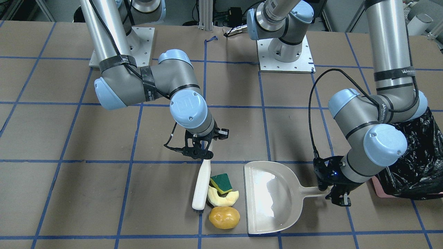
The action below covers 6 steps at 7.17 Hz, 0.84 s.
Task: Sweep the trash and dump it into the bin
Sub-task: 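Sweep the sponge and cloth toward the dustpan with the right gripper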
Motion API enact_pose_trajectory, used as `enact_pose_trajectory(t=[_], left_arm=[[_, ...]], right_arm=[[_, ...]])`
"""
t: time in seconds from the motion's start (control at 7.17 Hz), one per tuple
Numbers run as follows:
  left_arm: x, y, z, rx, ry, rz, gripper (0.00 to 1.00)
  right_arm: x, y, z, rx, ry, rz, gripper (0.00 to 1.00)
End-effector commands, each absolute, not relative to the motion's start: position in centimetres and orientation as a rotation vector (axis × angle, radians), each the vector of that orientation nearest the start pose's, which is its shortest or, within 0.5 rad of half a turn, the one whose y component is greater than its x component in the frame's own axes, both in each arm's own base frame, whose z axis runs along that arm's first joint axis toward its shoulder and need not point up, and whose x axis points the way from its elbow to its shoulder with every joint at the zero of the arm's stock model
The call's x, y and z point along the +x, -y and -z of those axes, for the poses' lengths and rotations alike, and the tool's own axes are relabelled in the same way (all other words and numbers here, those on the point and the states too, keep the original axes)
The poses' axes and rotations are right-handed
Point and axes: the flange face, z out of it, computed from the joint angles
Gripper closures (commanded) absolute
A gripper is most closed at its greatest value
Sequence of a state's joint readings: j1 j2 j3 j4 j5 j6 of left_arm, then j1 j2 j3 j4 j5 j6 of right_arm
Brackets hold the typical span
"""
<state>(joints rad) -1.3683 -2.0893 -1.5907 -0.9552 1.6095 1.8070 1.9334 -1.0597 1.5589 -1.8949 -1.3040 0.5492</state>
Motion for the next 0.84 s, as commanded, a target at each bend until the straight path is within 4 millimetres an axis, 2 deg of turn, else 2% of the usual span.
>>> enact_pose_trajectory(t=[0.0,0.42,0.7], left_arm=[[0.48,66.7,-23.89,-2.318,2.245,-0.014,0.71],[0.48,66.72,-23.91,-2.319,2.246,-0.016,0.71],[0.48,66.72,-23.91,-2.321,2.244,-0.015,0.71]], right_arm=[[38.28,54.36,-23.78,0.301,-2.932,-0.38,1.0],[38.48,54.91,-23.17,0.277,-2.93,-0.356,1.0],[38.61,55.27,-23.54,0.238,-2.928,-0.329,1.0]])
